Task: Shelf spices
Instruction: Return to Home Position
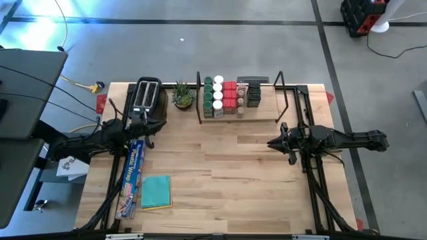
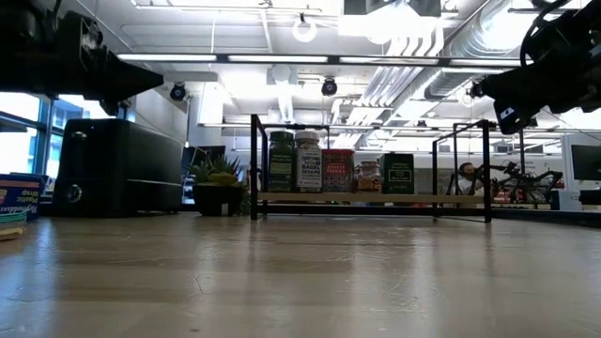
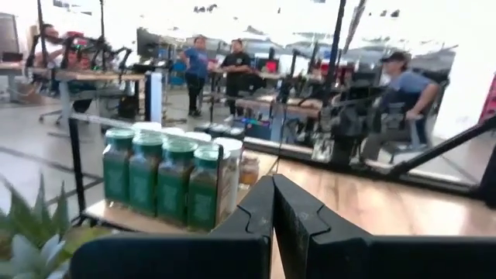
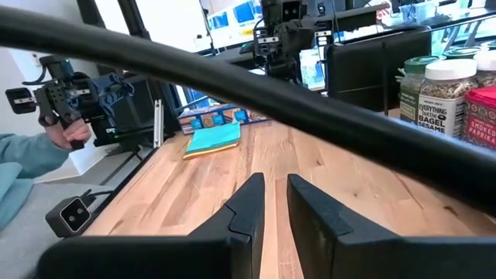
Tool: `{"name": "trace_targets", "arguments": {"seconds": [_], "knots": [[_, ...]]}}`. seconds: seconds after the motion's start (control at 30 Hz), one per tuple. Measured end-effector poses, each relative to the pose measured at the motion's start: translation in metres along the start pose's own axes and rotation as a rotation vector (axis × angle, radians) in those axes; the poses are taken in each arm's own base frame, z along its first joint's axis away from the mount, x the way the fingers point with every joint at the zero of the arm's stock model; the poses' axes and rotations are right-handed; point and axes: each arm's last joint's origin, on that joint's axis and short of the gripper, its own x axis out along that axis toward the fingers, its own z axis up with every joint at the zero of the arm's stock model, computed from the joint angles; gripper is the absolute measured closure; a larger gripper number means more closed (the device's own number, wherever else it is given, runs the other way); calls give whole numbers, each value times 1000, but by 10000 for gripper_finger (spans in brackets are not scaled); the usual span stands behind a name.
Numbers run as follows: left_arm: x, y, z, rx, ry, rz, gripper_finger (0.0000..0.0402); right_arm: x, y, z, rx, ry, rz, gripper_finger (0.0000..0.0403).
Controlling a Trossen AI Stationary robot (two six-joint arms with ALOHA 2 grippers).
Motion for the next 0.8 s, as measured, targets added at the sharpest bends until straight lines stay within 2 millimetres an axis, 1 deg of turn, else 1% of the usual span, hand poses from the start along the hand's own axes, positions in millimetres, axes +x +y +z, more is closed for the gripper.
{"name": "trace_targets", "arguments": {"seconds": [0.13,0.17,0.27,0.33,0.43,0.57,0.8], "knots": [[0,0,-5,28,60,-19,401,0,0,0,-2,-2,-4,350],[0,-1,-6,50,78,-56,400,0,0,0,0,-3,-15,350],[-1,-8,-12,77,126,-277,399,0,-2,0,23,-10,-52,350],[-1,-10,-12,70,129,-324,399,0,-2,0,25,-12,-63,350],[0,-10,-14,67,154,-284,399,0,-2,0,-4,-10,-63,350],[3,-6,-17,50,189,-156,399,0,-2,0,-54,-7,-64,350],[5,-6,-20,36,226,-137,398,0,-2,0,-79,-6,-64,350]]}}
